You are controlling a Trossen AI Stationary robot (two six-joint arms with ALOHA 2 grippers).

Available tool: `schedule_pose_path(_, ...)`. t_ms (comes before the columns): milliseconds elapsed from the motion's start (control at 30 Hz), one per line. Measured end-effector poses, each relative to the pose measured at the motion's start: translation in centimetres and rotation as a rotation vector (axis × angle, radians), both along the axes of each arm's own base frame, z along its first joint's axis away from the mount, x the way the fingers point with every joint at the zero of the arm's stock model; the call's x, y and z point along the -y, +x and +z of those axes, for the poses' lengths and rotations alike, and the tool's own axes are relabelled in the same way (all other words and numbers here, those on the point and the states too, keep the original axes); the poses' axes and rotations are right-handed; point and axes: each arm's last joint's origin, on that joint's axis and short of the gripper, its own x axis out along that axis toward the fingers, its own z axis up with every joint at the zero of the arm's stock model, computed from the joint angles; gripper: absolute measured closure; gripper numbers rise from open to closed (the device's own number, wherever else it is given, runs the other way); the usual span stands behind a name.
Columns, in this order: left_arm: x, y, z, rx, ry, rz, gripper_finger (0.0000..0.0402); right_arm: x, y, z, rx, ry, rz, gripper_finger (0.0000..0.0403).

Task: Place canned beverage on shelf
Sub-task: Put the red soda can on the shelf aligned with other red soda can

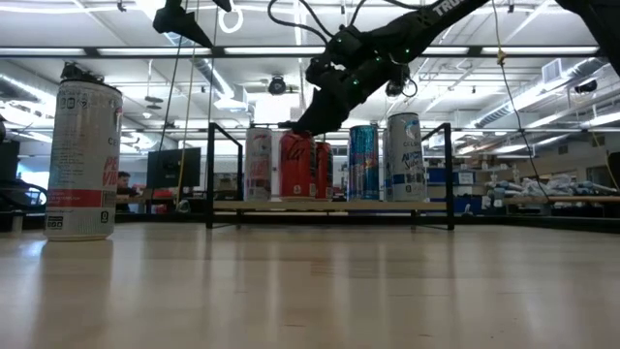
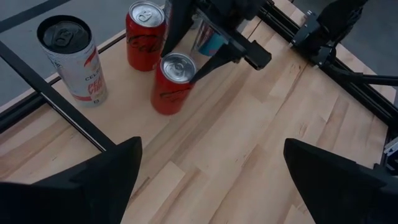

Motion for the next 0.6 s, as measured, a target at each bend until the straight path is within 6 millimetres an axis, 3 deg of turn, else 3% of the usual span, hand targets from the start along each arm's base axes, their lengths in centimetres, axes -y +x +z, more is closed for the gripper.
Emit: schedule_pose_path(600, 0.0, -0.1, -0.1, -0.007, -0.003, 0.001, 0.0008, 1.0, -2.3, 0.8, -0.099, 0.003, -0.083, 0.0136)
